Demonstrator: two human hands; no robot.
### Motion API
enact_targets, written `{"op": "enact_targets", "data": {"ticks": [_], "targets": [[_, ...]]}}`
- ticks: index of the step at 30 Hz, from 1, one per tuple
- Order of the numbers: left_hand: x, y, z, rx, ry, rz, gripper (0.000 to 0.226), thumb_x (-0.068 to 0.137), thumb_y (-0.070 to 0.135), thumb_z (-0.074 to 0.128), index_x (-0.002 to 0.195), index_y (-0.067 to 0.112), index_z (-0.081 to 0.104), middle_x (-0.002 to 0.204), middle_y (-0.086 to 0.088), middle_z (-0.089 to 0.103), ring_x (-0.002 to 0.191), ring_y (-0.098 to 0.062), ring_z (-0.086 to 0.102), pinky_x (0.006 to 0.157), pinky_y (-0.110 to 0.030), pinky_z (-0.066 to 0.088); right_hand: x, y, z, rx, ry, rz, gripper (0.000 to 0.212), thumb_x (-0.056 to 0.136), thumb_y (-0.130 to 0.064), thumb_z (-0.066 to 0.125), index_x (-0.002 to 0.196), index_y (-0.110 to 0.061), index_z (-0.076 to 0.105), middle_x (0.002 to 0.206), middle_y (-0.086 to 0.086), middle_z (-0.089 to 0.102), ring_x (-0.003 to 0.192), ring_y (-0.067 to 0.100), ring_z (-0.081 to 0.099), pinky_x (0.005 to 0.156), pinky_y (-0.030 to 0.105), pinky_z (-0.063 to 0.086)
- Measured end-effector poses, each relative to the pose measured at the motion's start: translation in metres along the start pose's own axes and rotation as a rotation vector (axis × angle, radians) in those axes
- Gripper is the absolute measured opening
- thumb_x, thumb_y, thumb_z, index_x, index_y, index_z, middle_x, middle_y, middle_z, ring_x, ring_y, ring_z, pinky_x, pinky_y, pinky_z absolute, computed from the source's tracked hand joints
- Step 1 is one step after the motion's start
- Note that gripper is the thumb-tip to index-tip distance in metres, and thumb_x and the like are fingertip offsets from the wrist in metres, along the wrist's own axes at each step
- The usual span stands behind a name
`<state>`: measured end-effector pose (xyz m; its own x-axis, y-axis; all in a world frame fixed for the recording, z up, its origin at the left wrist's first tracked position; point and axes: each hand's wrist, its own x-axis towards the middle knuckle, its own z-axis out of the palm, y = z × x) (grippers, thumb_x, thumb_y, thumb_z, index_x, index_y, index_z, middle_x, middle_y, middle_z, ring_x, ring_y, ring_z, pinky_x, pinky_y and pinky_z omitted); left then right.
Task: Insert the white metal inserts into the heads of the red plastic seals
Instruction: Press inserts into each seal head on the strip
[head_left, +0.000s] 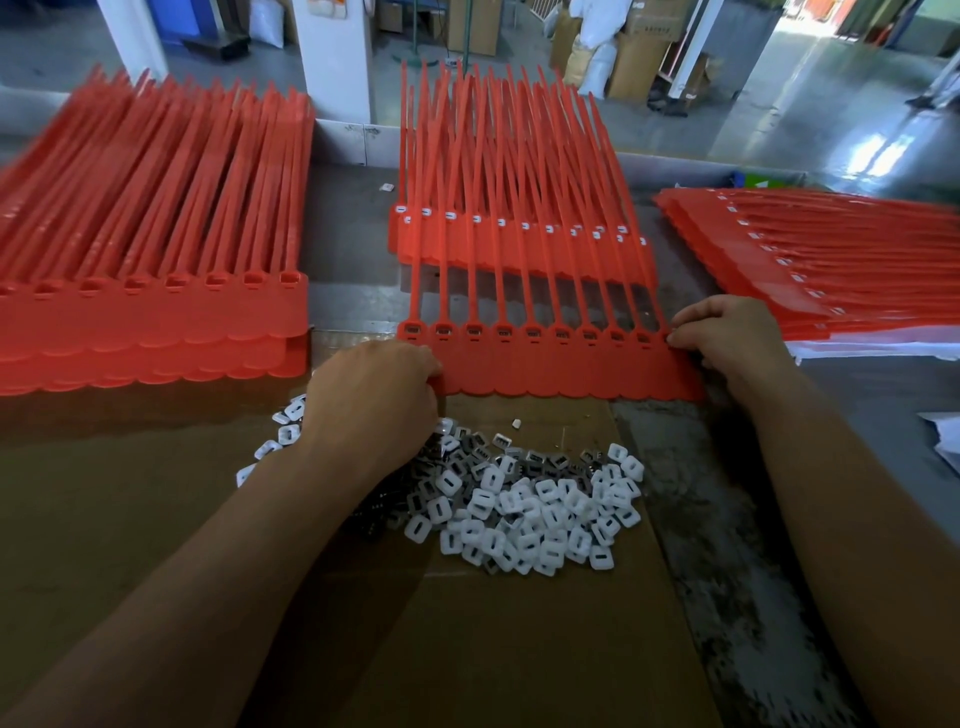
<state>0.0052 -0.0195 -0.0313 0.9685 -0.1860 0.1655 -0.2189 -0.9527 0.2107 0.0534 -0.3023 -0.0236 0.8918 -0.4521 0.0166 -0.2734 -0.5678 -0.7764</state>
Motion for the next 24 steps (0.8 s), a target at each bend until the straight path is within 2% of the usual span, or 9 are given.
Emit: {"op": "enact_targets", "data": {"ticks": [6, 8, 11, 13, 16, 20, 24], "targets": [[0.000, 0.000, 0.000, 0.010, 0.008, 0.007, 0.033, 0.088, 0.014, 0.041, 0.107, 0.022, 0.066, 0.114, 0.004, 0.064, 0.103, -0.017, 0.058, 0.083, -0.031, 0.045, 0.001, 0.001, 0.000, -0.041, -0.007, 0.004, 0.015, 0.072, 0.002, 0.065, 0.082, -0.009, 0.066, 0.065, -0.001, 0.056, 0.060, 0.009, 0.049, 0.053, 0.021, 0.037], [0.000, 0.000, 0.000, 0.010, 0.010, 0.006, 0.033, 0.088, 0.013, 0.041, 0.108, 0.022, 0.066, 0.114, 0.004, 0.064, 0.103, -0.017, 0.058, 0.083, -0.031, 0.045, 0.000, 0.001, 0.001, -0.092, 0.001, -0.020, 0.015, 0.074, 0.000, 0.065, 0.086, -0.010, 0.066, 0.072, 0.001, 0.060, 0.064, 0.011, 0.052, 0.061, 0.025, 0.042], [0.000, 0.000, 0.000, 0.013, 0.002, 0.008, 0.033, 0.088, 0.014, 0.040, 0.109, 0.021, 0.065, 0.115, 0.003, 0.064, 0.102, -0.017, 0.058, 0.083, -0.031, 0.046, -0.007, -0.003, 0.000, -0.176, 0.075, -0.118, 0.017, 0.078, -0.006, 0.067, 0.095, -0.011, 0.066, 0.088, 0.002, 0.060, 0.083, 0.015, 0.055, 0.077, 0.027, 0.042], [0.001, 0.000, 0.000, 0.016, 0.001, 0.009, 0.033, 0.088, 0.014, 0.040, 0.109, 0.021, 0.065, 0.114, 0.003, 0.064, 0.101, -0.017, 0.059, 0.082, -0.031, 0.047, -0.016, -0.011, -0.002, -0.172, 0.082, -0.201, 0.017, 0.080, -0.010, 0.067, 0.097, -0.011, 0.066, 0.089, -0.001, 0.061, 0.086, 0.013, 0.056, 0.080, 0.027, 0.043], [0.001, 0.000, 0.000, 0.020, 0.004, 0.012, 0.033, 0.089, 0.014, 0.039, 0.109, 0.021, 0.064, 0.115, 0.003, 0.064, 0.101, -0.017, 0.059, 0.082, -0.031, 0.047, -0.036, -0.028, -0.005, -0.150, -0.075, -0.319, 0.007, 0.080, -0.014, 0.069, 0.085, -0.019, 0.067, 0.079, -0.009, 0.062, 0.074, 0.002, 0.055, 0.067, 0.018, 0.040], [0.001, 0.000, 0.000, 0.021, -0.002, 0.013, 0.034, 0.089, 0.014, 0.039, 0.111, 0.023, 0.064, 0.117, 0.003, 0.063, 0.103, -0.017, 0.058, 0.084, -0.031, 0.046, -0.070, -0.049, -0.001, -0.250, -0.404, -0.455, 0.012, 0.079, -0.021, 0.069, 0.074, -0.031, 0.064, 0.075, -0.016, 0.063, 0.067, -0.009, 0.057, 0.058, 0.006, 0.039], [0.001, 0.000, -0.001, 0.033, -0.007, 0.006, 0.034, 0.089, 0.016, 0.039, 0.111, 0.023, 0.063, 0.117, 0.004, 0.062, 0.104, -0.017, 0.058, 0.083, -0.031, 0.045, -0.097, -0.062, 0.013, -0.313, -0.708, -0.539, 0.011, 0.079, -0.023, 0.069, 0.078, -0.031, 0.062, 0.070, -0.018, 0.061, 0.066, -0.016, 0.055, 0.061, 0.000, 0.040]]}}
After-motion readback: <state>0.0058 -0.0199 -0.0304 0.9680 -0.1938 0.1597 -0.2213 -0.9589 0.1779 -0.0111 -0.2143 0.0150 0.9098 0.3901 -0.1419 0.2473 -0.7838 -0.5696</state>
